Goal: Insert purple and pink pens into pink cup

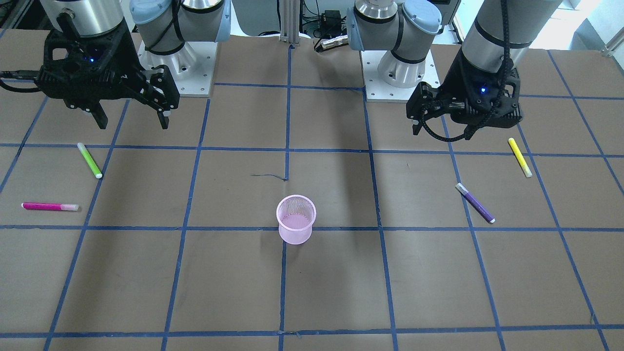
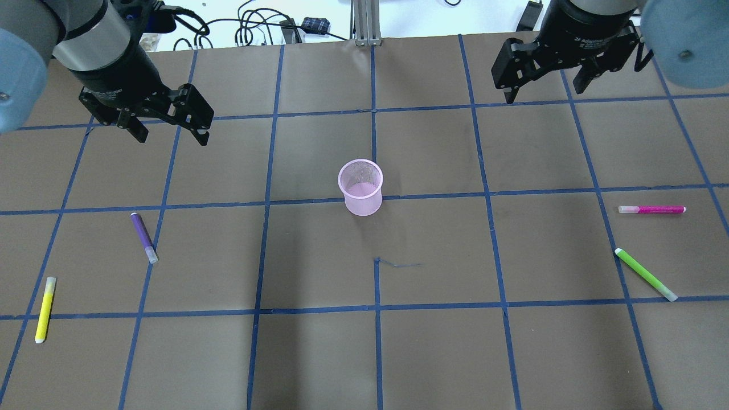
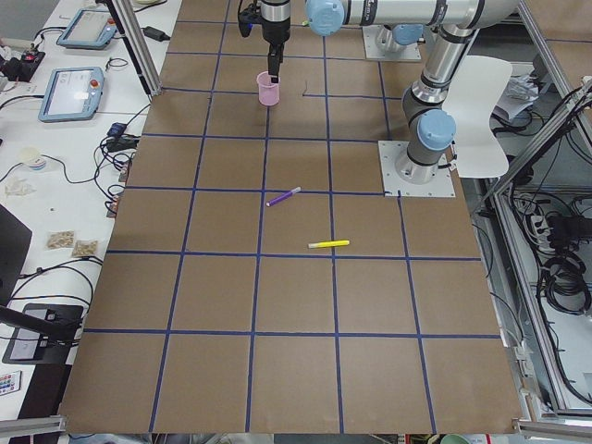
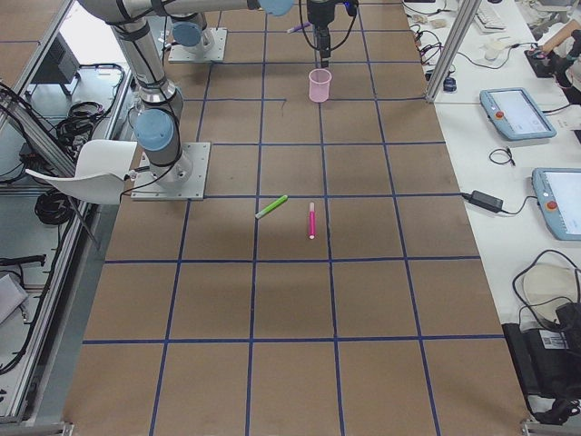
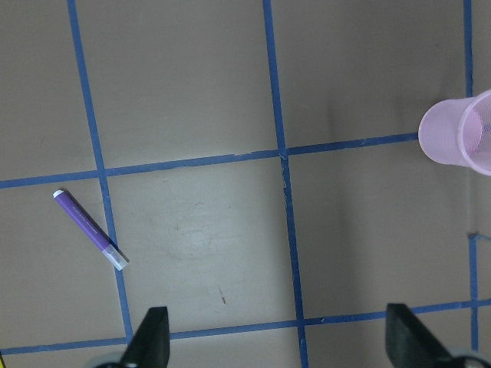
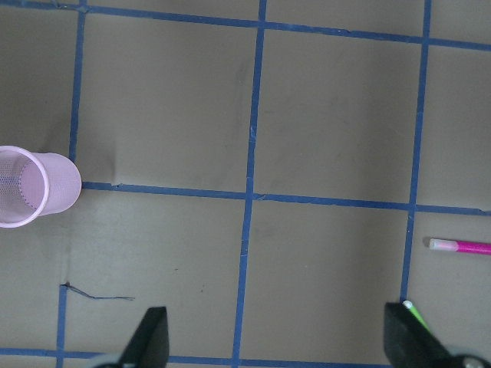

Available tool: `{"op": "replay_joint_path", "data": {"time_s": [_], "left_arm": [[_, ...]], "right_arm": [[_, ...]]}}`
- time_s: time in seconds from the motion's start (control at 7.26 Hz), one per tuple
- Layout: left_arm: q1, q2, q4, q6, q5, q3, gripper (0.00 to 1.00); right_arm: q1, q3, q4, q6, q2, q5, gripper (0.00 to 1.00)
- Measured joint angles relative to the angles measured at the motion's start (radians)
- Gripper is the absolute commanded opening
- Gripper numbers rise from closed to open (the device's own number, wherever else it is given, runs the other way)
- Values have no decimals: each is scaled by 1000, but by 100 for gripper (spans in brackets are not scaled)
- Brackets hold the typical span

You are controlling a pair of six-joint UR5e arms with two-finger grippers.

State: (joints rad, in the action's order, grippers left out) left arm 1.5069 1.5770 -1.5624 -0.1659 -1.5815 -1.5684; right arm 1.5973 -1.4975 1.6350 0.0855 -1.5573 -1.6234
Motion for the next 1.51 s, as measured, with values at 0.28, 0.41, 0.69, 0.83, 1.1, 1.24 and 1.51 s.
{"op": "replay_joint_path", "data": {"time_s": [0.28,0.41,0.69,0.83,1.1,1.24,1.51], "left_arm": [[-7,4,1,1,0,0,100],[-9,6,0,1,0,-1,100],[-25,7,-2,-3,-1,-1,100],[-48,5,-5,-7,-4,-1,100],[-114,2,-18,-12,-10,-1,100],[-144,6,-19,-14,-6,-1,100],[-195,14,-18,-40,-6,-3,100]], "right_arm": [[-52,-1,-2,172,3,-14,100],[-107,-7,-4,314,3,-17,100],[-242,-42,-3,608,2,-18,100],[-303,-63,4,735,3,-15,100],[-441,-93,14,991,13,21,100],[-508,-103,31,1144,33,67,100],[-637,-149,103,1479,94,158,100]]}}
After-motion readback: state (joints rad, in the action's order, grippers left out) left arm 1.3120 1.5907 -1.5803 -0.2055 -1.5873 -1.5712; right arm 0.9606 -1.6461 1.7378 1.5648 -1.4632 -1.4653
